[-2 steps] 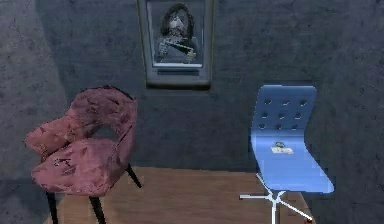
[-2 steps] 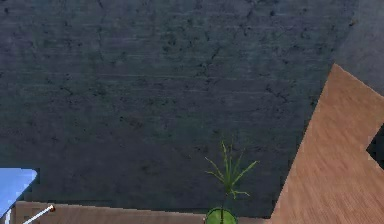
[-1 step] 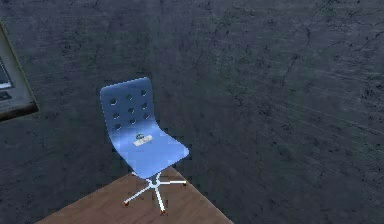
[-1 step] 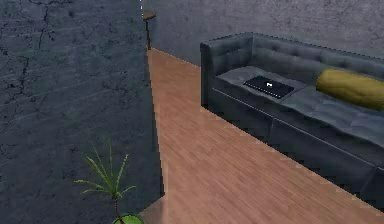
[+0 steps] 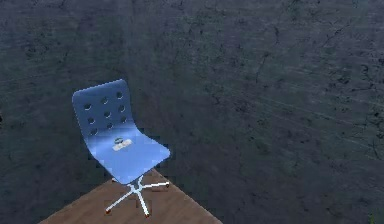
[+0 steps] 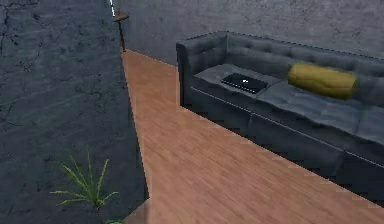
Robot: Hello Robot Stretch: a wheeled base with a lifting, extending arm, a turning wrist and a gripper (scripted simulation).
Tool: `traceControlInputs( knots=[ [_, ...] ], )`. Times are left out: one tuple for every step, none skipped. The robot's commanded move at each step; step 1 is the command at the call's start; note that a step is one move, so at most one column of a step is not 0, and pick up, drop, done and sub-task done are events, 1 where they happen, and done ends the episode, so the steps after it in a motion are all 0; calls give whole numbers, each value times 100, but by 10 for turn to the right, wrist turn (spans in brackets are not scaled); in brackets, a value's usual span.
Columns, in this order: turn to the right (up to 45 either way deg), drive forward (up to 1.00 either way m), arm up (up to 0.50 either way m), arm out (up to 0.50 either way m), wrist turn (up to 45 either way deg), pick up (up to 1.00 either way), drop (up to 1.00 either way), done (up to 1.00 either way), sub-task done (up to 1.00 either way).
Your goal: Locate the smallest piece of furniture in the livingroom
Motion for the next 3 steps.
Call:
traceControlInputs(
  knots=[
    [0, 30, 0, 0, 0, 0, 0, 0, 0],
    [-270, 0, 0, 0, 0, 0, 0, 0, 0],
    [0, 0, 0, 0, 0, 0, 0, 100, 0]
  ],
)
